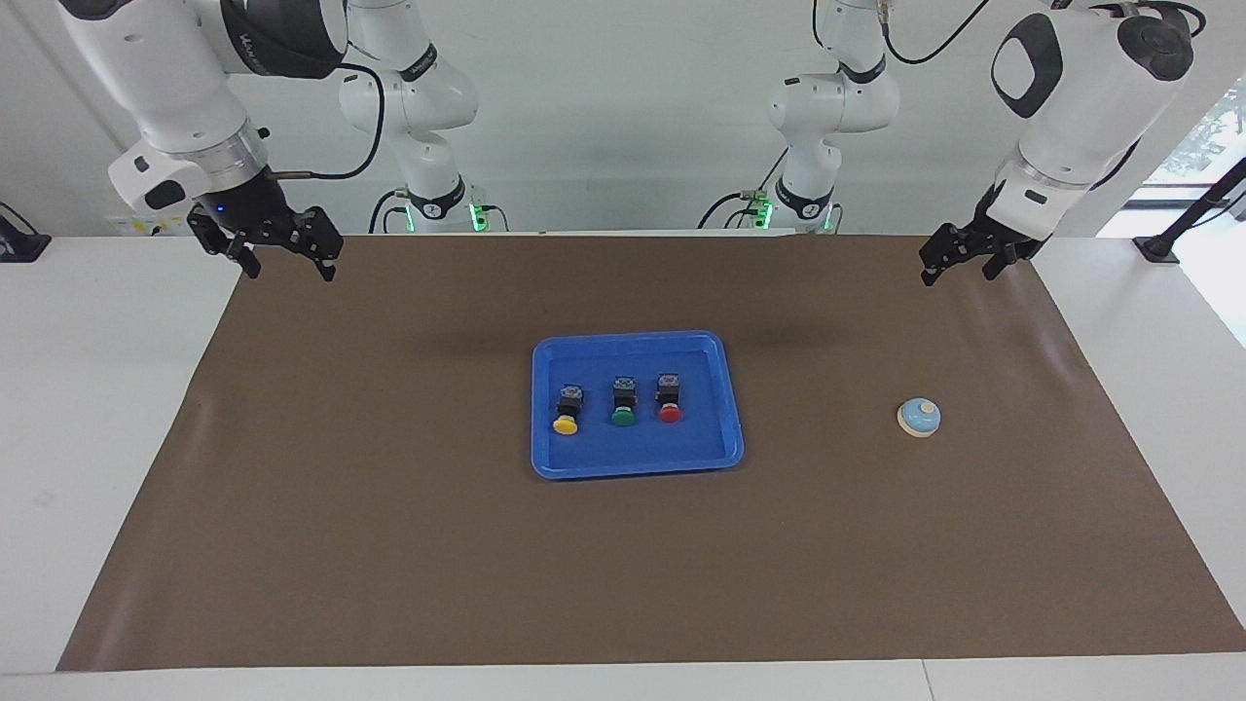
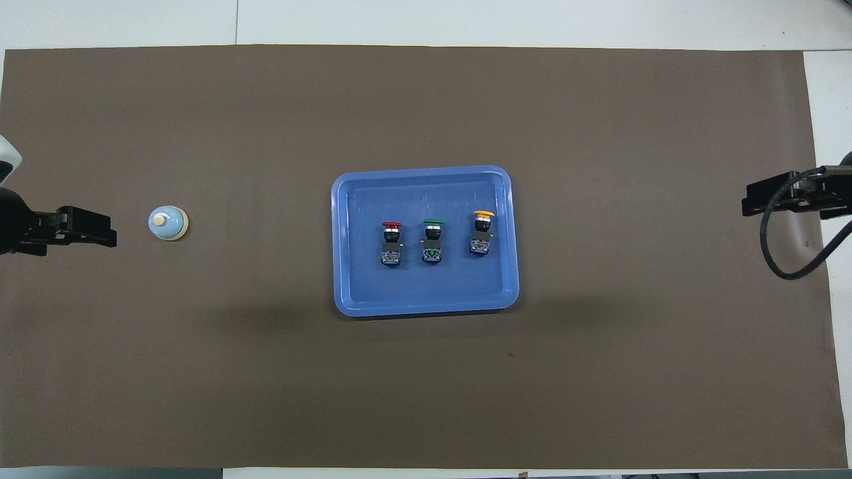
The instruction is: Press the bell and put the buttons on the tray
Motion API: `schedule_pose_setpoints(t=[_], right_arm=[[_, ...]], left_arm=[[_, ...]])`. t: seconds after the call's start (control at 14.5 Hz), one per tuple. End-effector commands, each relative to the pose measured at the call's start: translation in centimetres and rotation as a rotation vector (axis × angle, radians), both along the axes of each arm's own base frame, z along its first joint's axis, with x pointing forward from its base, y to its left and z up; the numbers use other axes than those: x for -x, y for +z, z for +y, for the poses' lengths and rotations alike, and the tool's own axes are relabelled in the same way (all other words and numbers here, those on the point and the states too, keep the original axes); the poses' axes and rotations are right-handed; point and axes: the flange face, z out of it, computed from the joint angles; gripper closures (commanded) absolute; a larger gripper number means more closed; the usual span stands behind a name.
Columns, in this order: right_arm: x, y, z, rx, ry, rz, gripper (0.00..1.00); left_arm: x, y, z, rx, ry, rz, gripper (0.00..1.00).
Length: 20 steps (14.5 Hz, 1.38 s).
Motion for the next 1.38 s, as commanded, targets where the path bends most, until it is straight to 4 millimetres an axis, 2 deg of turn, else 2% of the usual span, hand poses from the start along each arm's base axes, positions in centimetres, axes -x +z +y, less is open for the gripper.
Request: schedule_pose_setpoints(t=[0.0, 0.55, 0.69, 0.9, 1.31], right_arm=[[0.8, 0.1, -0.2, 0.009, 0.007, -0.003, 0.0], [0.8, 0.1, -0.2, 0.009, 0.007, -0.003, 0.0], [0.8, 0.1, -0.2, 0.009, 0.007, -0.003, 0.0], [0.8, 0.1, -0.2, 0.009, 0.007, -0.003, 0.0], [0.8, 0.1, -0.2, 0.009, 0.007, -0.003, 0.0]], left_arm=[[0.2, 0.8, 0.2, -0.012, 0.009, 0.014, 0.0], [-0.4, 2.0, 0.2, -0.008, -0.022, 0.044, 0.0], [-0.6, 1.8, -0.2, -0.013, -0.033, 0.043, 0.0], [-1.3, 0.2, -0.2, -0.015, -0.035, 0.074, 0.0], [-1.3, 0.1, -0.4, -0.043, -0.052, 0.072, 0.0]])
